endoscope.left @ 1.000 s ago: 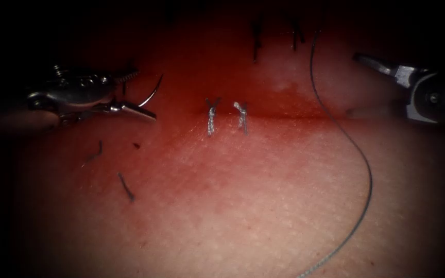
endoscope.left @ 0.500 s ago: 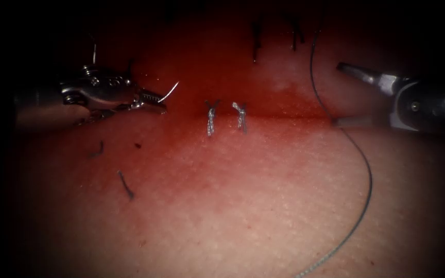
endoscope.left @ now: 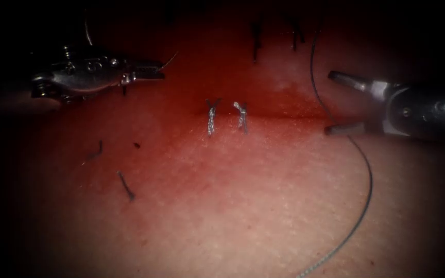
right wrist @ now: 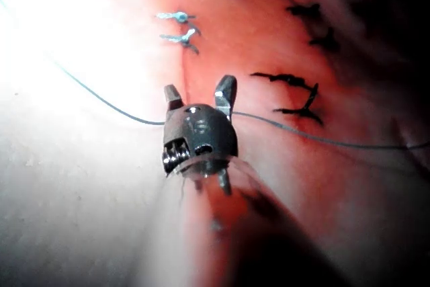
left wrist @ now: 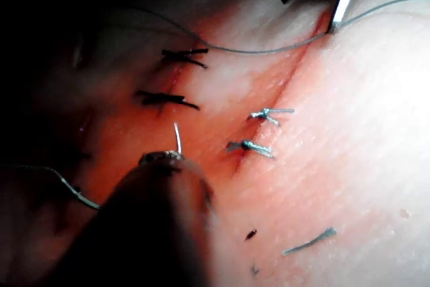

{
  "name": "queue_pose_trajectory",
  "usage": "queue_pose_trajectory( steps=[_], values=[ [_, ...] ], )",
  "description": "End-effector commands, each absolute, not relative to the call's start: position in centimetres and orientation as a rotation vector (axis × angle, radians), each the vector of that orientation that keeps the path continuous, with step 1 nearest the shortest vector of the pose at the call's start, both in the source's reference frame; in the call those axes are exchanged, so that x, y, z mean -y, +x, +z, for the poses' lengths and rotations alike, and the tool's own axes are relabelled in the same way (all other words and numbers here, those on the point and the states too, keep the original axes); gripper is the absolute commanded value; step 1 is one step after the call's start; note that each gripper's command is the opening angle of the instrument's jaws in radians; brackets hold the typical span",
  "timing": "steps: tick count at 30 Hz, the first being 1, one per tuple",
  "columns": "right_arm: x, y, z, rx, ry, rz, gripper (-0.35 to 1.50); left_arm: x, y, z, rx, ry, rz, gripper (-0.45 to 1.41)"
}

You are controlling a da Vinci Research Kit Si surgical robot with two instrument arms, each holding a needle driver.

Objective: Wound Closure

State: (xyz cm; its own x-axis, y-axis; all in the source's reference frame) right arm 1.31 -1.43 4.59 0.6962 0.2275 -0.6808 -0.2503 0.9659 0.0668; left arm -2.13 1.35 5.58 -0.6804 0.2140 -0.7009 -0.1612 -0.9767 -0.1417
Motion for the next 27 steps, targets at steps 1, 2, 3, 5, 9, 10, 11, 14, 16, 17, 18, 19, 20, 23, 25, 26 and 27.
queue_pose_trajectory(
  steps=[1,2,3,5,9,10,11,14,16,17,18,19,20,23,25,26,27],
  values=[
    [1.4,1.37,4.6,-0.783,-0.011,0.289,1.33,-1.4,-2.24,5.5,0.094,-1.184,2.708,-0.45],
    [1.4,1.37,4.6,-0.783,-0.011,0.289,1.33,-1.4,-2.24,5.5,0.094,-1.184,2.708,-0.45],
    [1.4,1.36,4.6,-0.813,0.006,0.296,1.21,-1.3,-2.28,5.5,0.097,-1.224,2.712,-0.45],
    [1.4,1.36,4.6,-0.865,0.059,0.360,1.16,-1.2,-2.45,5.3,0.104,-1.340,2.734,-0.45],
    [1.2,1.31,4.6,-0.924,0.137,0.354,1.35,-1.0,-2.75,5.0,0.091,-1.574,2.783,-0.45],
    [1.2,1.29,4.6,-0.942,0.165,0.349,1.31,-1.0,-2.82,5.0,0.098,-1.646,2.793,-0.45],
    [1.1,1.27,4.5,-0.952,0.196,0.364,1.31,-1.0,-2.87,4.9,0.106,-1.690,2.795,-0.45],
    [0.9,1.18,4.5,-0.974,0.277,0.403,1.26,-0.9,-3.01,4.8,0.096,-1.809,2.833,-0.45],
    [0.8,1.12,4.5,-0.976,0.332,0.445,1.20,-0.8,-3.10,4.8,0.074,-1.837,2.867,-0.45],
    [0.8,1.10,4.5,-0.981,0.360,0.466,1.16,-0.8,-3.14,4.8,0.068,-1.848,2.885,-0.45],
    [0.8,1.10,4.5,-0.981,0.360,0.466,1.16,-0.8,-3.14,4.8,0.068,-1.848,2.885,-0.45],
    [0.7,1.08,4.5,-0.985,0.405,0.500,1.13,-0.8,-3.21,4.8,0.065,-1.870,2.908,-0.45],
    [0.7,1.09,4.6,-0.986,0.444,0.531,1.13,-0.7,-3.25,4.8,0.056,-1.881,2.922,-0.45],
    [0.7,1.13,4.6,-1.013,0.547,0.670,1.05,-0.7,-3.36,4.8,0.040,-1.903,2.959,-0.45],
    [0.7,1.18,4.6,-1.039,0.588,0.721,1.01,-0.7,-3.40,4.9,0.017,-1.922,2.971,-0.45],
    [0.7,1.22,4.7,-1.052,0.620,0.755,1.01,-0.7,-3.44,4.9,0.008,-1.948,2.972,-0.45],
    [0.7,1.22,4.7,-1.052,0.620,0.755,1.01,-0.7,-3.44,4.9,0.008,-1.948,2.972,-0.45]
  ],
)
